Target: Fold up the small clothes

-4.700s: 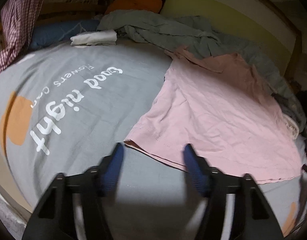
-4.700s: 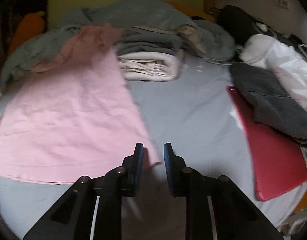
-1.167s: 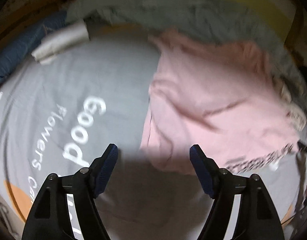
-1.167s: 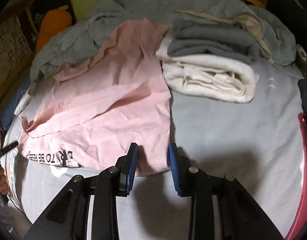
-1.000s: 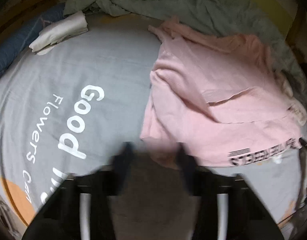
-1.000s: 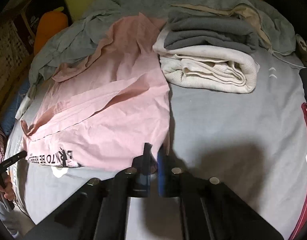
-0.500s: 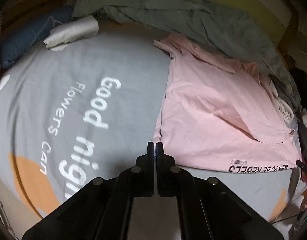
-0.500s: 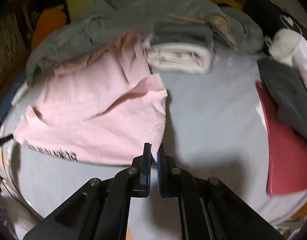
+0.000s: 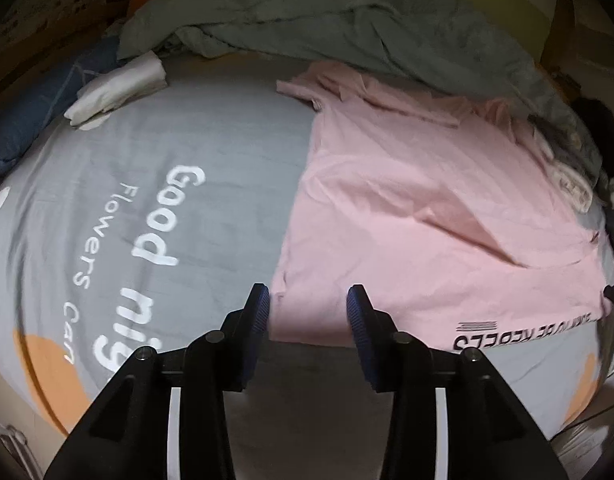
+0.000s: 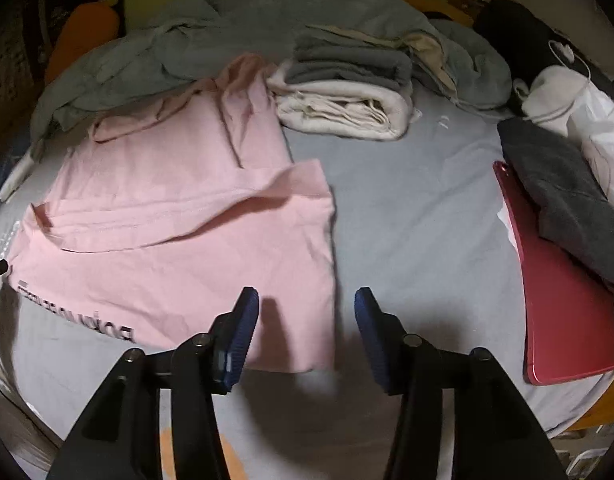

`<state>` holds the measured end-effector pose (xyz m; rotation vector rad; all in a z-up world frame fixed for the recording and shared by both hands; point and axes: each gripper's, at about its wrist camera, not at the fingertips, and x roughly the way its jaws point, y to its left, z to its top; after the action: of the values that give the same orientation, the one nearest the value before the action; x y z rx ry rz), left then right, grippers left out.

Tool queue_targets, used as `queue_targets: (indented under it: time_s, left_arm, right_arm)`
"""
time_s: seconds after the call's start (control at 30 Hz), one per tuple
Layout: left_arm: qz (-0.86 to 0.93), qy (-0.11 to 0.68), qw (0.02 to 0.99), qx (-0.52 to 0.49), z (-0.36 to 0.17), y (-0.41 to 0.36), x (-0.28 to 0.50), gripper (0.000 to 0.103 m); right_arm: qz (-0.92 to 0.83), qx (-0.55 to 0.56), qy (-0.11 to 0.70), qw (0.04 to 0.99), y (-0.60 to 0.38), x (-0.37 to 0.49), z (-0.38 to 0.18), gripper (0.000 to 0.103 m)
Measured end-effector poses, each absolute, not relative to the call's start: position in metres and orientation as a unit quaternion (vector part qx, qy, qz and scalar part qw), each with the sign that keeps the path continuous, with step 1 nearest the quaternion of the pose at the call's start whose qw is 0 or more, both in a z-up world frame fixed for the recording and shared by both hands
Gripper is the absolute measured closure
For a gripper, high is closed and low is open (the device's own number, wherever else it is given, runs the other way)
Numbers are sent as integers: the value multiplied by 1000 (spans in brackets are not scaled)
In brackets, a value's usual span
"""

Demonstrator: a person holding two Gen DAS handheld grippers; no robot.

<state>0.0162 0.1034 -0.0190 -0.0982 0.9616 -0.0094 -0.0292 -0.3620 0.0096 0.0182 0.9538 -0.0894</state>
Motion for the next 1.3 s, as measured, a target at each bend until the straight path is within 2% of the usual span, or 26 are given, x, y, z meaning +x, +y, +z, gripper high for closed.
queue_targets:
  time_s: [0.03, 0.07, 0.1, 0.17, 0.33, 0.47, 0.6, 0.67, 0.73, 0.77, 0.8, 0.87, 0.93, 1.07, 1.13, 1.3]
  left_arm:
    - [0, 469, 883, -37, -23, 100, 18, 65]
    - [0, 470, 882, -26, -26, 96, 17, 82]
    - [-2, 470, 883, -13, -27, 92, 15, 96]
    - [0, 458, 889, -2, -22, 89, 7, 97]
    - [8, 439, 897, -52, -9, 104, -28, 98]
    - [4, 479, 876, -62, -22, 100, -52, 97]
    - [12, 481, 876, -1, -32, 87, -60, 93]
    - [10, 476, 879, 2, -27, 85, -55, 91]
    - [8, 464, 886, -6, -16, 86, -50, 81]
    - [8, 456, 890, -8, -10, 87, -47, 65]
    - [6, 443, 896, -8, -2, 86, -44, 56]
    - [-6, 424, 906, 6, 10, 80, -36, 56]
    - [-17, 427, 904, 31, 13, 69, -24, 56]
    - [-49, 479, 866, 135, -9, 36, 7, 55]
    - [-41, 481, 859, 173, -19, 25, 18, 55]
    - [-33, 503, 853, 132, -30, 33, 56, 52]
  right_arm:
    - [-46, 7, 469, 882, -365, -27, 4, 77]
    - [-47, 10, 477, 877, -366, -24, -1, 83]
    - [-37, 28, 483, 874, -371, -24, -6, 96]
    - [-33, 44, 473, 879, -374, -27, -6, 97]
    - [-25, 47, 448, 893, -378, -43, 9, 99]
    - [-32, 24, 468, 883, -375, -52, 7, 99]
    - [-36, 19, 502, 864, -377, -53, -6, 97]
    - [-51, 24, 502, 863, -380, -50, -6, 87]
    - [-69, 35, 477, 875, -383, -48, 5, 85]
    - [-73, 38, 465, 881, -384, -48, 10, 85]
    - [-78, 39, 447, 890, -384, -48, 18, 85]
    - [-67, 30, 428, 901, -381, -44, 31, 80]
    - [-31, 17, 442, 896, -372, -34, 36, 74]
    - [45, -21, 494, 868, -345, -14, 25, 74]
    - [47, -66, 506, 859, -330, -4, 14, 74]
    - [34, -85, 503, 860, -324, 25, 2, 74]
